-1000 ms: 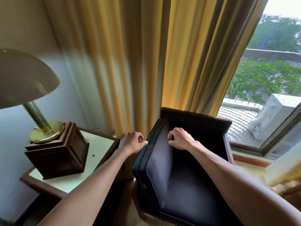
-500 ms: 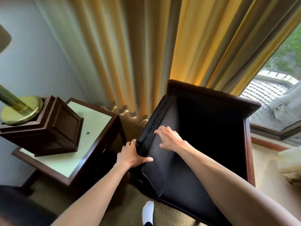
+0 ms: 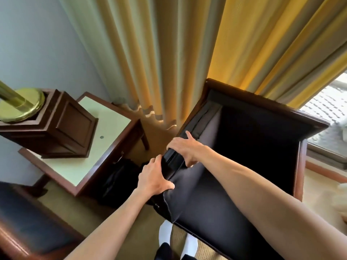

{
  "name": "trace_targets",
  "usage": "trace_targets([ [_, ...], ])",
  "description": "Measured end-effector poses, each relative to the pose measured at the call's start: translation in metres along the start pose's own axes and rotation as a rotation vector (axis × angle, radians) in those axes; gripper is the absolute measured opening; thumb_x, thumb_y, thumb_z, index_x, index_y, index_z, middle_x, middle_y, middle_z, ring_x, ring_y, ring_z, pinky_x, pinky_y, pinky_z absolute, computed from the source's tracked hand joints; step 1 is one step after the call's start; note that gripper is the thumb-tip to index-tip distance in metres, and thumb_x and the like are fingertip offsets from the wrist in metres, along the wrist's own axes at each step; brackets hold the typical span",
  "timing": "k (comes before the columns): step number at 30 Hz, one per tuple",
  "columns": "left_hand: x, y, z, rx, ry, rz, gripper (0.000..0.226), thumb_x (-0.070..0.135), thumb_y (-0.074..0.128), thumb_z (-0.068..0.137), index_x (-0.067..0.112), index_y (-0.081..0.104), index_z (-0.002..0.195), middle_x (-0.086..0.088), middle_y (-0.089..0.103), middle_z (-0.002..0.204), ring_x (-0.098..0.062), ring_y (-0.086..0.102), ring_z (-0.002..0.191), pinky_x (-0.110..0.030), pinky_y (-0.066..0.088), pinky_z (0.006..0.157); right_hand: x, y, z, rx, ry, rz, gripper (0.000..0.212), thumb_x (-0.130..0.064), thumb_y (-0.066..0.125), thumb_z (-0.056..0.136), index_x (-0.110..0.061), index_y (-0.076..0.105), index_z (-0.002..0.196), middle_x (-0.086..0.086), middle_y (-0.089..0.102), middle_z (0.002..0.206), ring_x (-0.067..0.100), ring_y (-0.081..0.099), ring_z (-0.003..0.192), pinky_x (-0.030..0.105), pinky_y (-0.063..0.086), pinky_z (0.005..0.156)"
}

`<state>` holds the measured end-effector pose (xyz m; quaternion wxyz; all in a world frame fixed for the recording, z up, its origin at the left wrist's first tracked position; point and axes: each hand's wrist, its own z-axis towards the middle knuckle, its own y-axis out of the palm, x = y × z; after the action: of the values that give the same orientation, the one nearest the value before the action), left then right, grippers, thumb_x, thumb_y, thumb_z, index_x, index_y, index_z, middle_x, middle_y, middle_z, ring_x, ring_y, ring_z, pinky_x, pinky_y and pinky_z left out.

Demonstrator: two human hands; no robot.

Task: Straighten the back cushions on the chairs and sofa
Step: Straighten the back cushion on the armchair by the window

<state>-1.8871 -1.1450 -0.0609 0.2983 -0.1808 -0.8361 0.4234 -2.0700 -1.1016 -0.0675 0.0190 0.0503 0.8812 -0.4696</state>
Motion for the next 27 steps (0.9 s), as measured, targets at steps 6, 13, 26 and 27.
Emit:
trace_targets([
  [6,0.094,-0.089,-0.001,0.101,0.197,0.148,0.102,0.058,0.081,0.047,0.023,0.045,0.136,-0.005,0.063,0.126,-0.031,0.059,0.115,-0.042,0.05,0.09,0.068,-0.037,-0.076,0.275,0.09,0.294,0.086,-0.027,0.09,0.048,-0.024,0.042,0.119,-0.002,0.054,0.113,0.023,0.051,0.107,0.05,0.046,0.089],
  [13,0.162,-0.119,0.009,0.178,0.597,-0.095,0.104,0.057,0.083,0.053,0.034,0.038,0.143,0.002,0.057,0.138,-0.021,0.056,0.122,-0.037,0.046,0.102,0.119,-0.003,-0.148,0.462,0.303,0.747,0.083,-0.016,0.088,0.042,-0.022,0.047,0.115,0.002,0.063,0.103,0.021,0.059,0.095,0.034,0.05,0.076],
  [26,0.101,-0.064,0.05,0.08,0.508,-0.01,0.128,0.045,0.085,0.056,0.061,-0.007,0.144,0.011,0.03,0.151,-0.026,0.032,0.137,-0.058,0.029,0.11,0.101,-0.054,-0.169,0.706,0.285,0.413,0.133,-0.066,0.083,0.051,-0.034,0.007,0.156,-0.002,0.019,0.163,0.024,0.011,0.151,0.068,0.016,0.115],
  [27,0.104,-0.065,0.052,0.073,0.522,-0.012,0.127,0.047,0.084,0.056,0.062,-0.007,0.143,0.013,0.03,0.151,-0.025,0.031,0.137,-0.059,0.03,0.109,0.092,-0.067,-0.162,0.594,0.352,0.195,0.131,-0.067,0.082,0.051,-0.032,0.012,0.156,0.0,0.018,0.163,0.026,0.005,0.152,0.074,0.007,0.113],
])
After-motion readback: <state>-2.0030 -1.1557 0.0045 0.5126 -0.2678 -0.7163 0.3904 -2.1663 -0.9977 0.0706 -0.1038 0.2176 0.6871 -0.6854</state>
